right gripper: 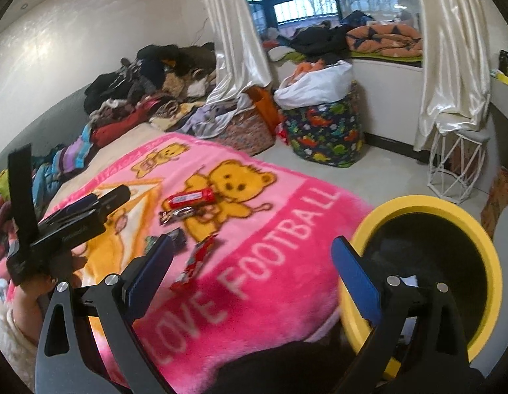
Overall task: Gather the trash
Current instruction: 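Move both open grippers back over the remaining trash on the blanket, then grasp the green snack pack with the left gripper while the right grasps the red candy stick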
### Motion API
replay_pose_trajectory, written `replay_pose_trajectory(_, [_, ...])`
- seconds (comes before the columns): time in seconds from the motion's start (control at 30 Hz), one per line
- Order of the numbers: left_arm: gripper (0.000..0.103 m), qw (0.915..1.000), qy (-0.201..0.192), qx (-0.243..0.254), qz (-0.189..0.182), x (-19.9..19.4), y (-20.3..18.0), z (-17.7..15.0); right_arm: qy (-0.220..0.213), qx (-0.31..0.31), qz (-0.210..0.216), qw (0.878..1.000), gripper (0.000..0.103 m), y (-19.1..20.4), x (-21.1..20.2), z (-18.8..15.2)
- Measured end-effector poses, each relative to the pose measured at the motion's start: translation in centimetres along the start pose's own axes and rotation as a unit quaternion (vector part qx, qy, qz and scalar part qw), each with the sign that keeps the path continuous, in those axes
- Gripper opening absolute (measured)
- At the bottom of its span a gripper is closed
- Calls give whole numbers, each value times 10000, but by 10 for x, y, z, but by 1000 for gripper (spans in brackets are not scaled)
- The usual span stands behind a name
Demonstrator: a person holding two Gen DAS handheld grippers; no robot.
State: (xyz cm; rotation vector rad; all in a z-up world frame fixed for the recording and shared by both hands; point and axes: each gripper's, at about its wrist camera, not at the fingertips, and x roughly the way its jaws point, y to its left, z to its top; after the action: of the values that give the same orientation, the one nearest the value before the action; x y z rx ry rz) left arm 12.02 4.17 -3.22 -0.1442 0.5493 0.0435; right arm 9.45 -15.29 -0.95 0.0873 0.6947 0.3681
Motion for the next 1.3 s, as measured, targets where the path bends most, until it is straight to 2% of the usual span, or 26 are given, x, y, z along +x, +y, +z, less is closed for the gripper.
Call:
replay_pose_trajectory(0.13, [93,9997,164,-78,144,8,22,-6,188,-129,131,9997,94,17,15,-5])
replay_pose_trajectory(0.37, [93,9984,536,-151,-24,22,55,-21,600,-254,314,9974,93,38,50,-14])
replay_pose_trajectory(0.43, [91,9976,658,-143,-152,26,60,-25,724,-243,351,9965,89,41,59,-16])
replay_pose_trajectory(0.6, [70,9934,979,-287,-519,40,67,-37,1042,-51,562,9930,73,46,85,-16])
replay_pose_trajectory(0.63, [68,9919,1053,-332,-626,43,68,-39,1123,-19,637,9916,71,47,91,-16])
replay_pose_trajectory(0.7, [63,9898,1141,-415,-742,49,68,-42,1294,60,682,9892,60,49,103,-17])
replay_pose_trajectory(0.87, [54,9850,1356,-527,-929,61,65,-51,1636,308,811,9827,46,45,128,-20])
replay_pose_trajectory(1.03, [52,9817,1501,-599,-1009,72,60,-58,1897,467,860,9769,38,41,148,-24])
replay_pose_trajectory(1.1, [52,9809,1521,-633,-1038,75,58,-59,2058,605,910,9725,22,37,156,-28])
replay_pose_trajectory(1.3, [52,9802,1574,-652,-1006,82,49,-63,1929,938,1027,9713,15,22,150,-30])
